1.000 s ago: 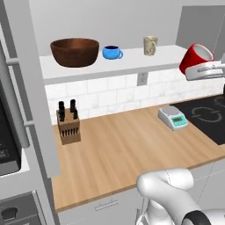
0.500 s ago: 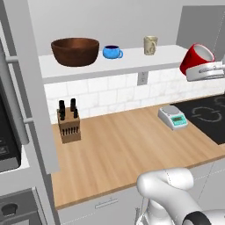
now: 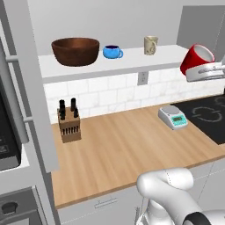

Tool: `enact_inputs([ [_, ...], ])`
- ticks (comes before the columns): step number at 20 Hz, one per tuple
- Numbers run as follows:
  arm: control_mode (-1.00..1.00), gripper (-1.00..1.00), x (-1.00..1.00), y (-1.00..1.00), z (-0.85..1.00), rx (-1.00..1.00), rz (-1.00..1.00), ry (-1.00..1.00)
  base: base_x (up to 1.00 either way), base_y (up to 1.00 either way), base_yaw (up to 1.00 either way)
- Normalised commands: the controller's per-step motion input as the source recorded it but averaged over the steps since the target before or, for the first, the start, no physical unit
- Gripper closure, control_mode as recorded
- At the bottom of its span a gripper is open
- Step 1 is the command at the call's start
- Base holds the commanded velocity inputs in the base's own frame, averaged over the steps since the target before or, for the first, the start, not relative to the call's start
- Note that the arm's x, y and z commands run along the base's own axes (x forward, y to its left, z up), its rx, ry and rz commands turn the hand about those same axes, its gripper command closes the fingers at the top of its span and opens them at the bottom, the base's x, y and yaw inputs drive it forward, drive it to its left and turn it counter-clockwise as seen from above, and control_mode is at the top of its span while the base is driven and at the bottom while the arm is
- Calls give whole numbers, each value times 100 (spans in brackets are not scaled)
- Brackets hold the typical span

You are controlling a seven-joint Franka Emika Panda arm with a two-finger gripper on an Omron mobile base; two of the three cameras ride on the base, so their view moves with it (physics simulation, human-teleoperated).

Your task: Gather all objects into one cabinet and sort the glasses and bowls to opposite sides.

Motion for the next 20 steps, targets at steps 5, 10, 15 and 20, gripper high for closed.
enact_inputs([
  [5, -100, 100, 27, 1, -62, -15, -6, 7, 0, 0, 0],
  [10, -100, 100, 34, -19, -11, -3, -4, 5, 0, 0, 0],
  [15, -100, 100, 71, -35, 27, 0, -3, 23, 0, 0, 0],
  [20, -100, 100, 67, -8, 24, 0, -10, 35, 0, 0, 0],
])
